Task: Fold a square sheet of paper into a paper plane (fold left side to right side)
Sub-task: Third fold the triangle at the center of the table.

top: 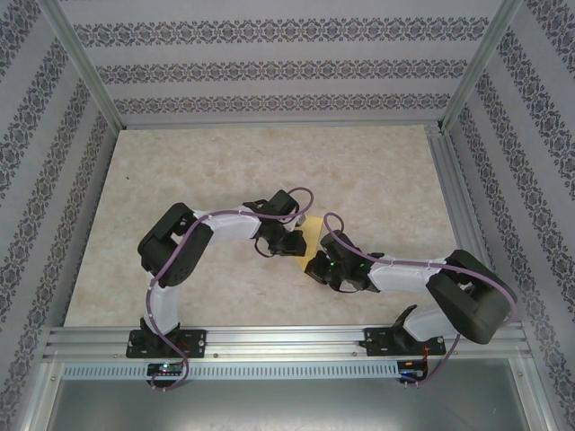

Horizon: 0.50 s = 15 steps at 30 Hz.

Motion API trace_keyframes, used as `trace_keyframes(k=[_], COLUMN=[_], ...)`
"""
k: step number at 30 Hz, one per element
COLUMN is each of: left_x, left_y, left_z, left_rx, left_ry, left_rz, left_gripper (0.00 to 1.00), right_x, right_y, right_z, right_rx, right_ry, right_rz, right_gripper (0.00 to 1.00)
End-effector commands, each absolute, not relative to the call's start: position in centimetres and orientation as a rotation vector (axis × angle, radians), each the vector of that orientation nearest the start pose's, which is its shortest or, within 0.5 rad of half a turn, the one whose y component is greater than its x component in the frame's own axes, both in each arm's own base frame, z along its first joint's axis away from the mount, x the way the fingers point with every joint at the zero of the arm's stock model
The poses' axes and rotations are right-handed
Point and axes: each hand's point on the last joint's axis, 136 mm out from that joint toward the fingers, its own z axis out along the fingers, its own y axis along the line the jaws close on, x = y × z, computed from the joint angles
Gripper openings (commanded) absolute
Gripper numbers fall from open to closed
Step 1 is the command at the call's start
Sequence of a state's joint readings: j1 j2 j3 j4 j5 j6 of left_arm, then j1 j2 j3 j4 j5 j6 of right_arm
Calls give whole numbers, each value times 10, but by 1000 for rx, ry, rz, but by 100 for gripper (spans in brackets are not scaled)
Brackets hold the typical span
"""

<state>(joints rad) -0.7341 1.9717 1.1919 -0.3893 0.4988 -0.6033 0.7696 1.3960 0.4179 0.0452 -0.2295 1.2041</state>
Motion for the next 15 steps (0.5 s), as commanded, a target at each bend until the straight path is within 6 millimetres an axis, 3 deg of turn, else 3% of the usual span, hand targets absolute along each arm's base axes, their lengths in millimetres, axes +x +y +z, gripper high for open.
trace_keyframes(k=[1, 15], left_x=[284, 313], left_y=[-326, -306], left_z=[7, 4], left_rx=[331, 265], left_ry=[2932, 2899], left_rz=[-864, -861], left_gripper=[19, 20], right_x=[154, 154], right_y=[193, 195], right_z=[-35, -35], right_rx=[572, 555], right_ry=[2967, 2978], right_rz=[646, 644], right_gripper=[0, 0])
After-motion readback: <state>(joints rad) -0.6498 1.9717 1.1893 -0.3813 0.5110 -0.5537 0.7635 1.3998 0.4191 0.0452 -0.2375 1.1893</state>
